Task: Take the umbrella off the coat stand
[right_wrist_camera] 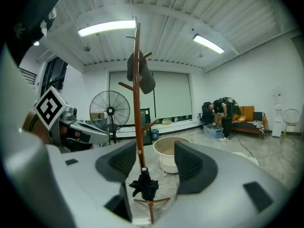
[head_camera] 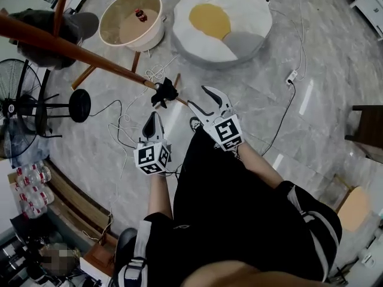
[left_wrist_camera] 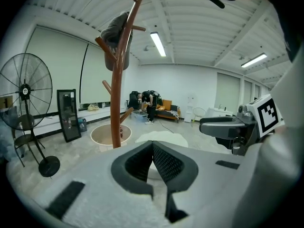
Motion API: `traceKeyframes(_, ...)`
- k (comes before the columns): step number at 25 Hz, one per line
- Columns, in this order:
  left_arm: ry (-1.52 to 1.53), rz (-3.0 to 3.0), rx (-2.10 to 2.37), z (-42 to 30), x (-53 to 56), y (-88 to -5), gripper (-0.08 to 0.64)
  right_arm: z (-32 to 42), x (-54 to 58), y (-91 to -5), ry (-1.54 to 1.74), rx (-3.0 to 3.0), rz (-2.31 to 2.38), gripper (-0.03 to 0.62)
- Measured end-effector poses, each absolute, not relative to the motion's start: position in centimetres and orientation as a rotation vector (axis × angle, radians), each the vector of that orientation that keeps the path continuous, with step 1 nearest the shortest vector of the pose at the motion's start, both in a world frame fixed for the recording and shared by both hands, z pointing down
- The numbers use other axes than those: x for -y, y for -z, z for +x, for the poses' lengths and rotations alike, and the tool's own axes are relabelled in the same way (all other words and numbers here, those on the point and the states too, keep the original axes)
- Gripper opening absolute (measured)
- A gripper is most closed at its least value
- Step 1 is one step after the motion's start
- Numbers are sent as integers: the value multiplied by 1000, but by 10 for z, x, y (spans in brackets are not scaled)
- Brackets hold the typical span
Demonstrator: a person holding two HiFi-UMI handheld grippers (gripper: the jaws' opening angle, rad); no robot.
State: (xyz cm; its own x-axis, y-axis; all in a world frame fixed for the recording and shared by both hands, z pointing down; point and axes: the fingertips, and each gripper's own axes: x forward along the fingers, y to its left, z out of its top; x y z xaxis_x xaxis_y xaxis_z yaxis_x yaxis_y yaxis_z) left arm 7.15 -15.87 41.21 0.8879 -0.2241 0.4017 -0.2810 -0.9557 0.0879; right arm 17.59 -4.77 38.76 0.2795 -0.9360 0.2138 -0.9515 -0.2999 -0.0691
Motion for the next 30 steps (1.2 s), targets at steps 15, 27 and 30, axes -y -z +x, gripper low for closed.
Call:
traceKeyframes(15, -622, 2772, 711, 103, 196, -452, -2, 237, 111, -417, -307, 2040, 2182, 262)
traceKeyframes(27, -458, 2569, 1243, 72, 131, -488, -2, 212, 93, -479, -283, 2306, 1693, 262)
traceKeyframes(30, -452, 2544, 1312, 60, 119, -509, -2, 200, 98, -506, -282, 2315, 1636, 262)
